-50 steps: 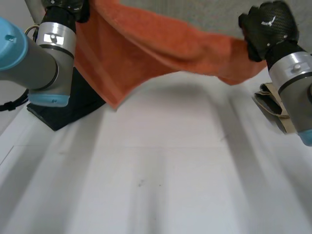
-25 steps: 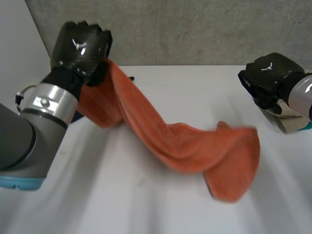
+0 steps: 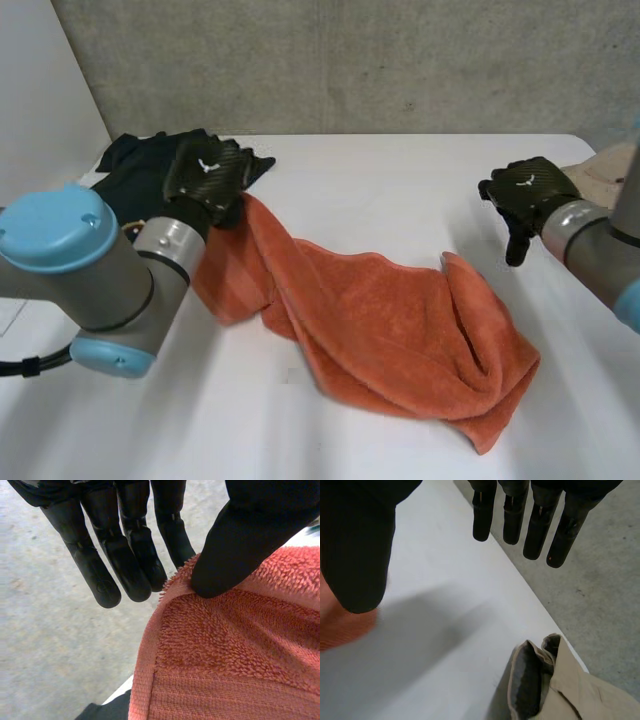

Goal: Fold the laundry.

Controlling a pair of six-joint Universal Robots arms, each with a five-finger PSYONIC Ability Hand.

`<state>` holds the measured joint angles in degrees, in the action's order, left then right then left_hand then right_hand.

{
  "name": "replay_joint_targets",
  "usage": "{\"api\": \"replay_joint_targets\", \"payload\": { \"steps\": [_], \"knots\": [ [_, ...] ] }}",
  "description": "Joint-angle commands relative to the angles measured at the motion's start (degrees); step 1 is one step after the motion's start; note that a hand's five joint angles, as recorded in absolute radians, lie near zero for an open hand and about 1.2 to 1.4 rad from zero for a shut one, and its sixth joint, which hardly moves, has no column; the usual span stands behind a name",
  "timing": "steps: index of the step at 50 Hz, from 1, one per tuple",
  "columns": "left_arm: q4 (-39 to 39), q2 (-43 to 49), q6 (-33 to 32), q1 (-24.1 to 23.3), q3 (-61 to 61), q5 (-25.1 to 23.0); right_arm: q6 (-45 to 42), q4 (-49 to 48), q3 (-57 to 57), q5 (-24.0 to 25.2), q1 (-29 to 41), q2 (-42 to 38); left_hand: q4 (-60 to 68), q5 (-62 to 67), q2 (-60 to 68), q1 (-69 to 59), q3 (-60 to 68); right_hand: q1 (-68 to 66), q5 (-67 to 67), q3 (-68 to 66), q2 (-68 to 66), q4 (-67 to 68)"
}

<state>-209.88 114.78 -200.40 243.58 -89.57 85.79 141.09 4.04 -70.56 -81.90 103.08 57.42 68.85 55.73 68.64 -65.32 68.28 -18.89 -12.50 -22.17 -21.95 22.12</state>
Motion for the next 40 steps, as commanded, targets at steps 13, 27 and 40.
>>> {"api": "replay_joint_targets", "payload": {
  "steps": [13,27,40],
  "knots": [
    [-0.53,0.54,0.36,2.86,1.5,0.52,-5.72,24.95,-26.55,16.06,-10.88,21.24,11.15,14.27,11.36,-14.68,11.72,-40.6,-36.99,-37.32,-37.54,37.37],
    [-0.44,1.15,0.45,2.77,1.24,0.61,-9.68,35.15,-32.0,25.65,-14.48,24.32,11.15,14.27,11.36,-14.68,11.72,-51.92,-48.31,-48.64,-48.86,48.7],
    [-0.53,1.15,0.45,2.16,0.45,0.61,-14.52,31.57,-36.4,26.01,-13.69,19.5,11.15,14.27,11.36,-14.68,11.72,-30.08,-26.48,-26.8,-27.02,26.86]
  ]
}}
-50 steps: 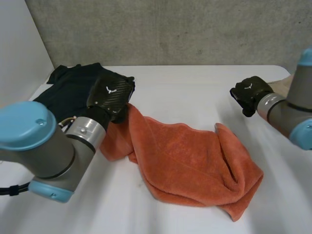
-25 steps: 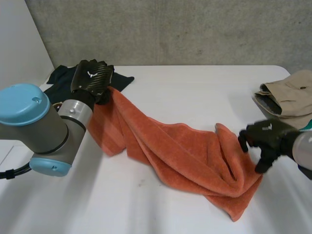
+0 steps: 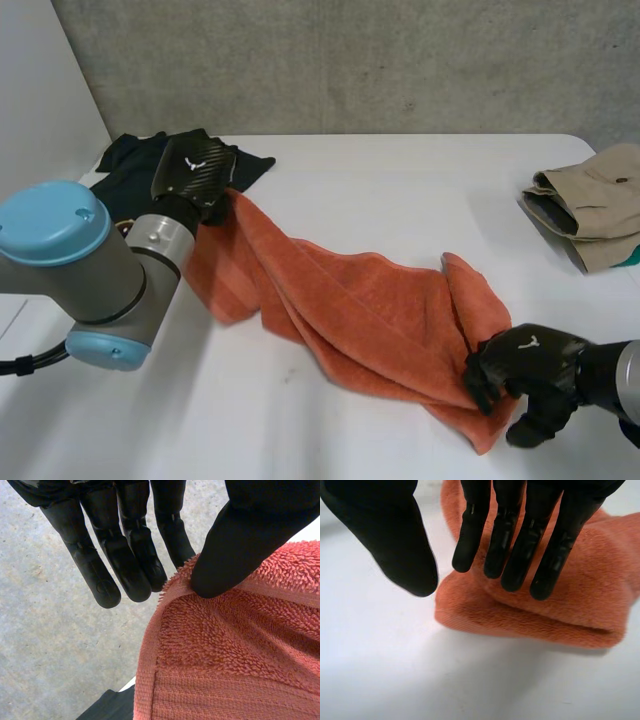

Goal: Fold the laundry.

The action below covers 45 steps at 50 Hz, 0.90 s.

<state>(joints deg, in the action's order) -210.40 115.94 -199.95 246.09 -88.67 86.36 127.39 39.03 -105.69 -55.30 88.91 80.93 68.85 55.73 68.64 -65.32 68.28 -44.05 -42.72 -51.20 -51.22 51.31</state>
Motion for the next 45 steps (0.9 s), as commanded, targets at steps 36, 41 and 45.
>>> {"api": "replay_joint_targets", "payload": {
  "steps": [36,41,45],
  "knots": [
    [-0.01,-0.01,0.09,-0.43,-0.98,-0.05,3.83,-24.26,-5.75,-1.48,6.01,-7.19,11.15,14.27,11.36,-14.68,11.72,-1.52,7.14,5.63,5.65,-5.73],
    [-0.01,-0.01,0.17,-0.43,-1.07,-0.05,3.83,-26.9,-6.46,-2.62,6.18,-7.37,11.15,14.27,11.36,-14.68,11.72,-6.56,2.1,0.59,0.61,-0.7],
    [0.07,-0.01,0.17,-0.52,-1.07,-0.05,3.83,-28.39,-6.99,-3.76,6.89,-7.37,11.15,14.27,11.36,-14.68,11.72,-11.61,-2.95,-4.46,-4.44,4.36]
  ]
}}
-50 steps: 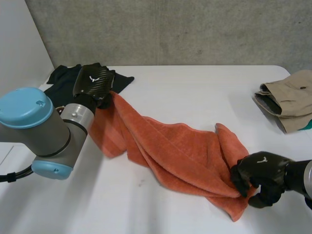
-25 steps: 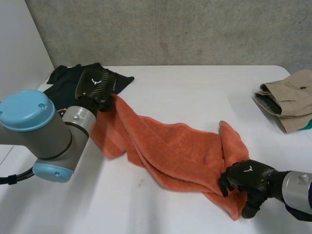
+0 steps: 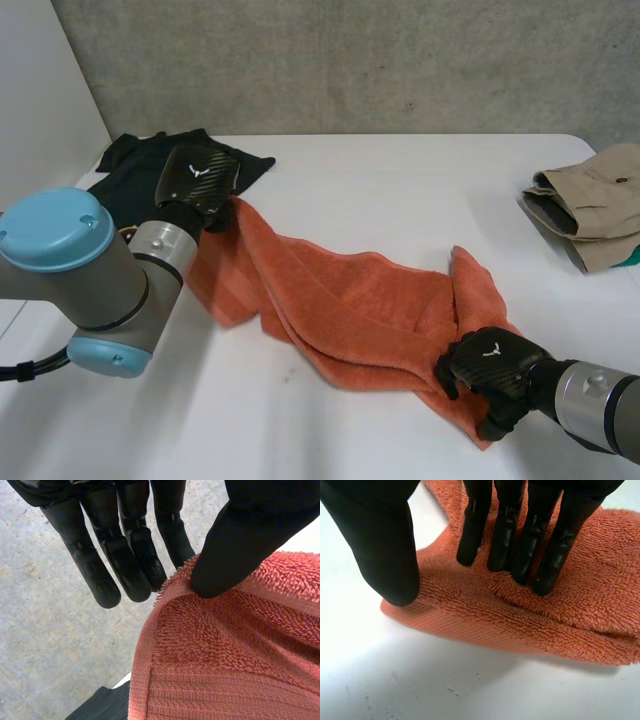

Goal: Fold the laundry.

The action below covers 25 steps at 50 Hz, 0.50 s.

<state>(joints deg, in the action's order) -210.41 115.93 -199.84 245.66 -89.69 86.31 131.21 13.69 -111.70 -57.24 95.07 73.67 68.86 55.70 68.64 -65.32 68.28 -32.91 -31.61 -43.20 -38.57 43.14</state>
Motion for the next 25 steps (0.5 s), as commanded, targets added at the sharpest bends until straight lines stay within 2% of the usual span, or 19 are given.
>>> {"api": "replay_joint_targets", "payload": {
  "steps": [1,8,12,21,25],
  "knots": [
    [0.0,0.0,0.07,-0.1,-0.04,0.0,0.01,-3.32,-1.15,-1.99,0.73,-0.19,11.14,14.3,11.36,-14.68,11.72,-22.75,-14.05,-12.47,-17.1,12.53],
    [0.09,-0.09,0.16,-0.1,-0.13,0.0,0.01,-5.52,-2.12,-2.7,0.82,-0.28,11.14,14.3,11.36,-14.68,11.72,-28.46,-19.76,-18.17,-22.8,18.24],
    [0.0,-0.18,0.07,-0.1,-0.57,-0.09,0.01,-5.78,-2.21,-2.79,0.82,-0.19,11.14,14.3,11.36,-14.68,11.72,-47.03,-38.33,-36.74,-41.37,36.81],
    [0.88,-1.23,-0.02,-0.18,-0.83,0.09,1.32,-7.63,-0.8,-4.54,-0.15,3.75,11.14,14.3,11.36,-14.68,11.72,-47.09,-38.39,-36.8,-41.43,36.86],
    [1.67,-4.56,-0.11,-0.18,-2.15,0.18,1.86,-6.76,3.58,-8.66,-0.32,9.46,11.14,14.3,11.36,-14.68,11.72,-47.09,-38.39,-36.8,-41.43,36.86]
  ]
}}
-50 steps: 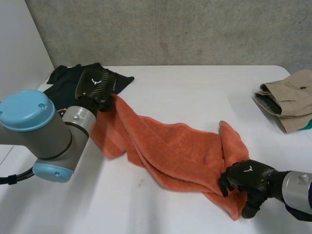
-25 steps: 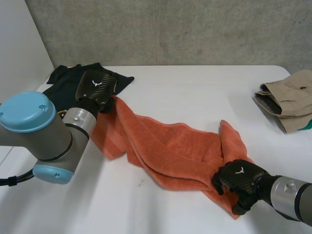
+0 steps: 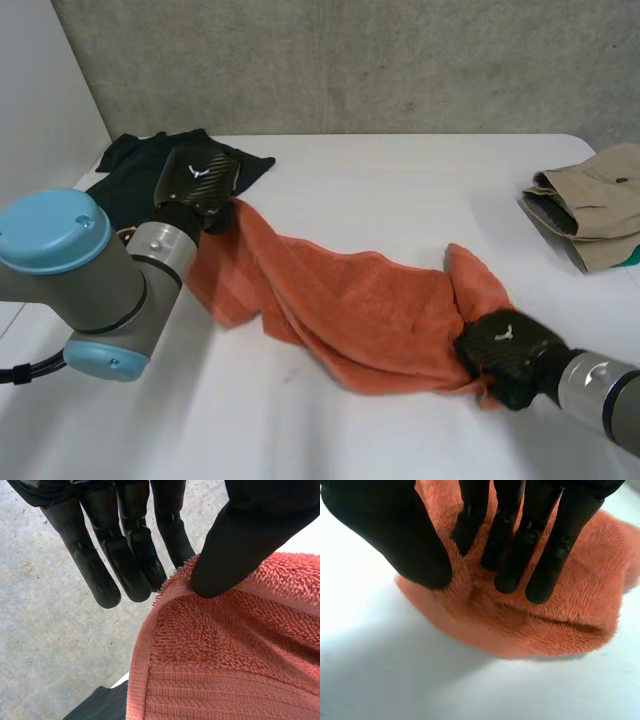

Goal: Fold the laundry.

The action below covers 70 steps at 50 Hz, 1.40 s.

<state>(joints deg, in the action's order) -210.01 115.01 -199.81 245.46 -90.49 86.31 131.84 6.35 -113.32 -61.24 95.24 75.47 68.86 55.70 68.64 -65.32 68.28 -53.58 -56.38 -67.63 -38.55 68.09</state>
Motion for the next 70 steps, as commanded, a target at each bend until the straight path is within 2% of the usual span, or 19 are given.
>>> {"api": "replay_joint_targets", "payload": {
  "steps": [1,6,12,14,19,23,26,28,29,30,33,38,49,59,61,62,63,70],
  "knots": [
    [1.62,-5.4,-0.05,0.01,-1.97,0.17,1.14,1.12,6.18,-5.55,-0.49,8.37,11.14,14.3,11.36,-14.68,11.72,-26.42,-13.62,-12.37,-41.45,11.91],
    [2.94,-8.49,0.3,0.1,-3.55,0.0,0.87,5.42,13.37,-7.93,-1.02,10.4,11.14,14.3,11.36,-14.68,11.72,-26.42,-13.62,-12.37,-41.45,11.91],
    [4.17,-8.05,2.32,-1.12,-4.43,-0.27,1.05,6.05,18.31,-9.07,-0.4,7.07,11.14,14.3,11.36,-14.68,11.72,-26.42,-13.62,-12.37,-41.45,11.91],
    [4.08,-6.91,2.84,-1.92,-3.82,-0.18,1.31,6.31,21.11,-10.04,-0.23,0.59,11.14,14.3,11.36,-14.68,11.72,-26.42,-13.62,-12.37,-41.45,11.91],
    [4.26,0.72,2.41,-2.45,-0.67,0.44,1.84,5.78,25.51,-13.37,2.32,-6.55,11.14,14.3,11.36,-14.68,11.72,-26.42,-13.62,-12.37,-41.45,11.91],
    [4.87,3.11,2.32,-2.18,2.07,1.67,1.57,4.55,32.53,-18.64,3.55,-14.44,11.14,14.3,11.36,-14.68,11.72,-26.42,-13.62,-12.37,-41.45,11.91],
    [5.75,4.25,2.32,-2.01,4.0,2.63,2.54,5.86,35.97,-19.71,3.99,-18.24,11.14,14.3,11.36,-14.68,11.72,-26.42,-13.62,-12.37,-41.45,11.91],
    [6.54,5.22,2.32,-1.74,4.44,2.81,3.15,6.57,36.59,-19.62,3.9,-18.6,11.14,14.3,11.36,-14.68,11.72,-18.3,-5.49,-4.25,-33.33,3.79],
    [6.8,5.31,2.32,-1.74,4.44,2.81,4.81,7.96,37.38,-19.54,3.82,-18.86,11.14,14.3,11.36,-14.68,11.72,-5.58,7.22,8.47,-20.61,-8.92],
    [6.89,5.4,2.32,-1.83,4.44,2.81,5.87,8.76,37.82,-19.45,3.82,-18.78,11.14,14.3,11.36,-14.68,11.72,0.88,13.68,14.93,-14.16,-15.38],
    [6.98,5.4,2.41,-2.18,3.92,2.9,9.9,11.39,39.14,-19.1,3.64,-18.17,11.14,14.3,11.36,-14.68,11.72,14.69,27.49,28.74,-0.34,-29.19],
    [7.16,5.4,2.41,-2.45,3.39,2.9,12.3,14.74,41.08,-17.17,3.46,-16.23,11.14,14.3,11.36,-14.68,11.72,21.96,34.76,36.01,6.93,-36.46],
    [7.42,4.7,2.41,-2.45,2.95,2.9,12.65,24.41,41.52,-14.61,3.38,-14.91,11.14,14.3,11.36,-14.68,11.72,24.66,37.46,38.71,9.63,-39.16],
    [7.42,4.87,2.23,-2.27,2.16,2.9,12.47,23.63,40.29,-14.79,3.81,-18.86,11.14,14.3,11.36,-14.68,11.72,20.3,33.1,34.35,5.27,-34.8],
    [7.42,4.96,2.14,-2.1,2.33,2.81,12.38,21.96,40.46,-15.14,3.82,-19.3,11.14,14.3,11.36,-14.68,11.72,10.42,23.23,24.47,-4.61,-24.93],
    [7.42,5.13,2.14,-2.09,2.42,2.81,12.47,19.78,40.72,-15.23,3.9,-19.48,11.14,14.3,11.36,-14.68,11.72,-12.45,0.35,1.6,-27.49,-2.05],
    [7.42,5.31,2.06,-2.01,2.68,2.81,12.65,18.19,40.99,-15.32,3.9,-19.39,11.14,14.3,11.36,-14.68,11.72,-26.28,-13.48,-12.23,-41.31,11.78],
    [6.72,7.32,0.04,-1.48,8.91,2.81,12.03,3.08,44.5,-18.04,3.9,-16.41,11.14,14.3,11.36,-14.68,11.72,-26.42,-13.62,-12.37,-41.45,11.91]
  ]
}}
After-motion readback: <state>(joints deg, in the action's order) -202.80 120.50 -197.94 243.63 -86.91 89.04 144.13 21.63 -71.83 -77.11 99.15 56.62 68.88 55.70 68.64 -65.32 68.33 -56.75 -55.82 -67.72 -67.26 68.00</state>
